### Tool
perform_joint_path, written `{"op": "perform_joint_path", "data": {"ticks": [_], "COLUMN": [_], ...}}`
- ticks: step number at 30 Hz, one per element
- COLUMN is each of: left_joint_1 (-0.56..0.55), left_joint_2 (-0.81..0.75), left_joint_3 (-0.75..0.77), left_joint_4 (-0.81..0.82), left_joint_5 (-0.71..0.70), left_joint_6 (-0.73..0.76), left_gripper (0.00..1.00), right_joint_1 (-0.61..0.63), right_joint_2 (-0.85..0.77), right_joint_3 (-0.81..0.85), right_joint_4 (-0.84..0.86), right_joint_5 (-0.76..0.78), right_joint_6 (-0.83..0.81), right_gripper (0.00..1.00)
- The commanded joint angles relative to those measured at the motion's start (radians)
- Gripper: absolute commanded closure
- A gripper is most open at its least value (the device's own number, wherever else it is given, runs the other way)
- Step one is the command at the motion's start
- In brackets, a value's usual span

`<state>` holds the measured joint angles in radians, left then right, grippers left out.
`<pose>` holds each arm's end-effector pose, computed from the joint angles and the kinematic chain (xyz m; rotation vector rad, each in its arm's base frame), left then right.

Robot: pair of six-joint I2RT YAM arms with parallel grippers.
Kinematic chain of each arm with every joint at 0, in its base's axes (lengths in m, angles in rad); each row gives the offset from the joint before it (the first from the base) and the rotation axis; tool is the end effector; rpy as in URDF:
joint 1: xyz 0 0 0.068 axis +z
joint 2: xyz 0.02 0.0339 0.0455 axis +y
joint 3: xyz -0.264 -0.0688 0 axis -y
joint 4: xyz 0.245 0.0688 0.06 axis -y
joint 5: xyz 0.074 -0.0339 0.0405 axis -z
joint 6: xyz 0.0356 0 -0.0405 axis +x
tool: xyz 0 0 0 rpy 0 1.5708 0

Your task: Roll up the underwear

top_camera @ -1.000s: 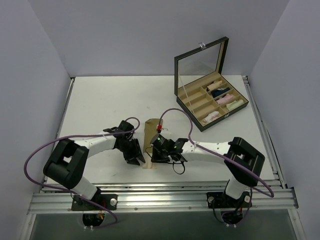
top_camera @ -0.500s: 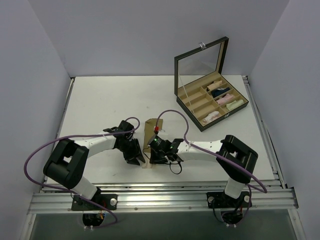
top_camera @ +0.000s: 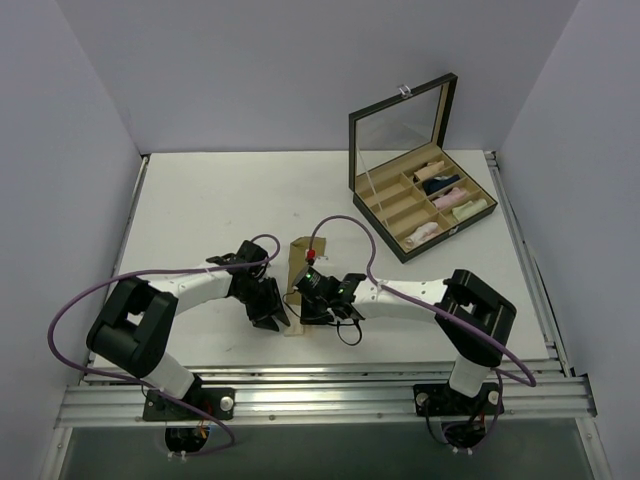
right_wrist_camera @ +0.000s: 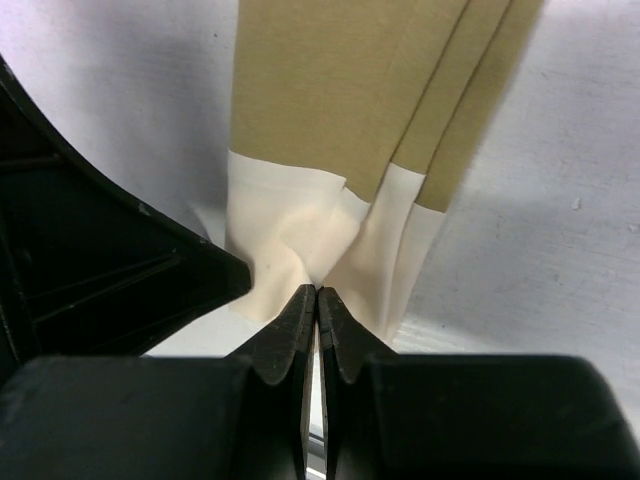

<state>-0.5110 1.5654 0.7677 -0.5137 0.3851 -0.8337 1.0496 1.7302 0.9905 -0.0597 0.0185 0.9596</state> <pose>0.2203 -0.1388 0.1406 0.4096 -2.9945 0.7063 0.1797 0.3116 0.1748 -0.1063 2.5752 0.8704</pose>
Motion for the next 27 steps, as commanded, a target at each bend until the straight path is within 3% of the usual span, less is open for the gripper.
{"op": "perform_joint_path", "data": {"ticks": [1,27], "left_joint_1": [-0.003,-0.003], "left_joint_2": [-0.008,0.016], "left_joint_3": [0.025,0.045], "left_joint_4": [-0.022,-0.016], "left_joint_5": [-0.026,-0.023], "left_joint_6": [0.012,0.007], "left_gripper": [0.55,0.55], "right_joint_1": [0.009,0.015], "right_joint_2": [-0.043,-0.097], "right_joint_3": [-0.002,-0.036], "right_joint_4": [-0.071,-0.109], "right_joint_5": [0.04,0.089], "right_joint_6": [0.002,0.011], "right_gripper": [1.0,1.0]}}
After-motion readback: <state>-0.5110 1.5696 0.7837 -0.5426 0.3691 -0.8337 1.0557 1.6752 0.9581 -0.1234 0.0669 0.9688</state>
